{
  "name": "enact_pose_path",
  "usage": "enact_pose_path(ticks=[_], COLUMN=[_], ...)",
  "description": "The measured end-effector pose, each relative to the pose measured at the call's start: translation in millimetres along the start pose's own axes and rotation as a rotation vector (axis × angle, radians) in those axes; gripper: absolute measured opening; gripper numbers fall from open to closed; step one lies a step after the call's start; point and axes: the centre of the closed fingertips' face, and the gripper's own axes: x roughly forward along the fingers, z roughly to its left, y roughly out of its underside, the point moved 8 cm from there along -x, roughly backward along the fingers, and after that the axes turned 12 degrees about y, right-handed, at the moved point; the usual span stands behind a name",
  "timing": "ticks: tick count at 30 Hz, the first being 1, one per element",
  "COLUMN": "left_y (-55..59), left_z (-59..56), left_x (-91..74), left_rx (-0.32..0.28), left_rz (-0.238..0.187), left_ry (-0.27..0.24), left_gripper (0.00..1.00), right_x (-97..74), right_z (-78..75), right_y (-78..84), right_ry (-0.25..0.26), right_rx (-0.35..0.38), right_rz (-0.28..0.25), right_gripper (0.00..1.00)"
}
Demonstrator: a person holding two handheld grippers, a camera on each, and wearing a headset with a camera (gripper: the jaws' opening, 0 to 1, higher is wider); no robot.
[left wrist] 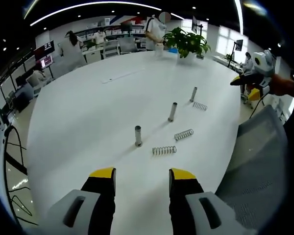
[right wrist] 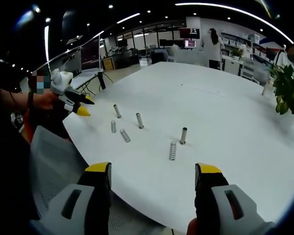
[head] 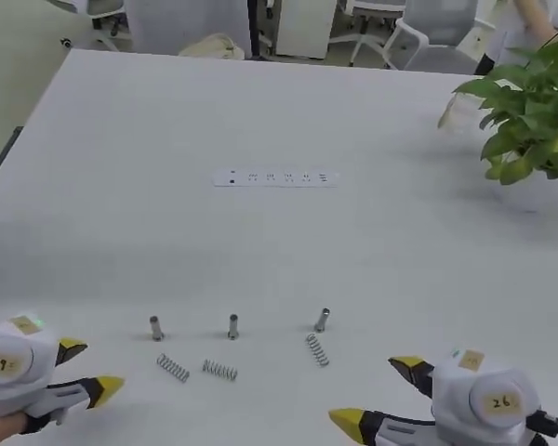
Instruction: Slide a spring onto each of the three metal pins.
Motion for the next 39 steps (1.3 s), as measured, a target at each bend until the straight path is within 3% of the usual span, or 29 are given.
enact_pose_path(ticks=[7,19,27,39], left_y=[-3.8,-9.2,-18.5,-22.9], left_z=[-3.3,-1.7,-1.4,-6.4], left_x=[7.7,17.2,27.2,44.6], left_rx=[0.116,0.198,0.282,0.415], left_rz=[0.065,0.109,0.139,0.214], left_ry=[0.052,0.102,0.143,0.191], left_gripper=[0.38,0.38,0.37,0.34], right_x=[-1.7,-1.7,-1.0,-1.5], right_z=[1.8,2.8,6.2,5.6], right_y=[2.2,2.7,-0.7,1.1], right_ry=[0.0,0.001,-0.004,-0.005], right_rx=[0.0,-0.001,-0.006,-0.009], right_rz=[0.004,0.004,0.0,0.006], right_gripper=[0.68,0.68,0.68,0.68])
